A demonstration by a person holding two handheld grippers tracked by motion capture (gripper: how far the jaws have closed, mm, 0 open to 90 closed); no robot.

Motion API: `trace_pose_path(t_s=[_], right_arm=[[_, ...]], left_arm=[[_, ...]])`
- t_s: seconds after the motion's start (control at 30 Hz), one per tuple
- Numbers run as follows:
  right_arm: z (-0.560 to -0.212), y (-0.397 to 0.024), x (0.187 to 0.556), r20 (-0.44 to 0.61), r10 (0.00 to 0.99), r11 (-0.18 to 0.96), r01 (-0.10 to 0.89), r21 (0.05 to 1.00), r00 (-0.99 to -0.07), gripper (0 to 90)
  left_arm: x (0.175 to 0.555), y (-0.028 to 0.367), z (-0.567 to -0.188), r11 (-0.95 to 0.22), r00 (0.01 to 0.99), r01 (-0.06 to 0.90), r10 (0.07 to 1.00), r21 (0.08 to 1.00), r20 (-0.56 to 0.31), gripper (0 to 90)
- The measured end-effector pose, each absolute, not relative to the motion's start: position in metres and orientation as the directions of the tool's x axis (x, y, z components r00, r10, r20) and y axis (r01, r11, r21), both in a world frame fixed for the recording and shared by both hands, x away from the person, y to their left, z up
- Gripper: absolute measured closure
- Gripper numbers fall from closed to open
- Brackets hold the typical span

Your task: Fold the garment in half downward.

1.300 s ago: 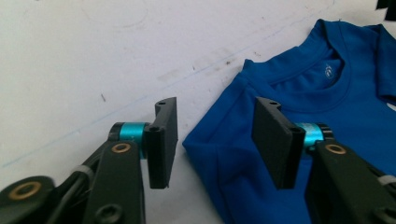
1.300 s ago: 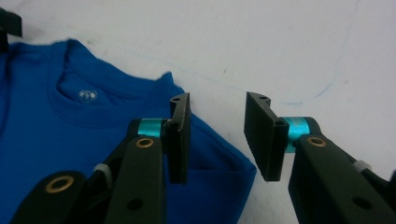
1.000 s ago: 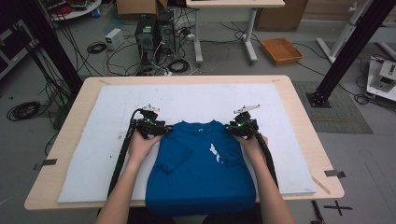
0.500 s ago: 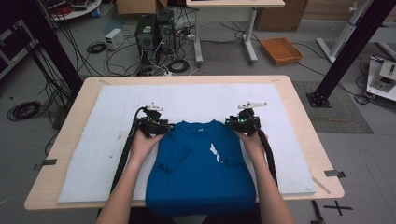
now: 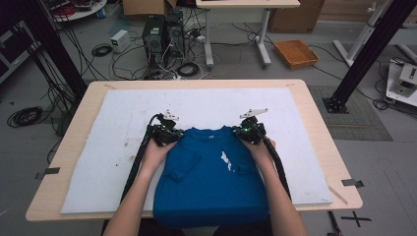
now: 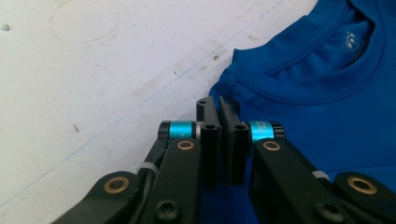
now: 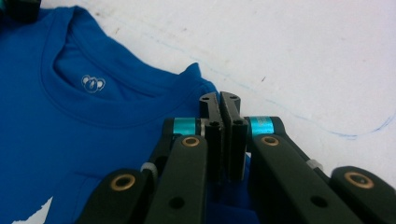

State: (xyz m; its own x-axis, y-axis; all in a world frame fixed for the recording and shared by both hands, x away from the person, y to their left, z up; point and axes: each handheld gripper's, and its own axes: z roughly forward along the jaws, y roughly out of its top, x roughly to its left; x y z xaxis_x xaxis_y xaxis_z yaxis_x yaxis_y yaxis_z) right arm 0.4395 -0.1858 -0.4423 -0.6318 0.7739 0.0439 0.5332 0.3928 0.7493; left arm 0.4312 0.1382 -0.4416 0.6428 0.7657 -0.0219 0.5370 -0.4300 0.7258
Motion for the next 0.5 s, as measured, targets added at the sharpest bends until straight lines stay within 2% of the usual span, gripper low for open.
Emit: trace_pose_path(t_s=[0.07,0.27,0.5], right_arm=[[-0.441,-0.189,0.442,0.060,0.779,0.372,0.536,0.758,-0.625,89.3],[-0.435,-0.194,0.455,0.089,0.801,0.309,0.536,0.786,-0.592,89.3],[-0.415,-0.199,0.454,0.109,0.804,0.255,0.505,0.825,-0.584,89.2]], left_arm=[[0.433,0.140,-0.439,-0.431,0.641,0.523,0.768,0.735,-0.006,87.7],[0.449,0.147,-0.426,-0.341,0.615,0.501,0.787,0.795,-0.050,87.8],[0.447,0.151,-0.406,-0.355,0.643,0.432,0.766,0.829,-0.008,87.7]])
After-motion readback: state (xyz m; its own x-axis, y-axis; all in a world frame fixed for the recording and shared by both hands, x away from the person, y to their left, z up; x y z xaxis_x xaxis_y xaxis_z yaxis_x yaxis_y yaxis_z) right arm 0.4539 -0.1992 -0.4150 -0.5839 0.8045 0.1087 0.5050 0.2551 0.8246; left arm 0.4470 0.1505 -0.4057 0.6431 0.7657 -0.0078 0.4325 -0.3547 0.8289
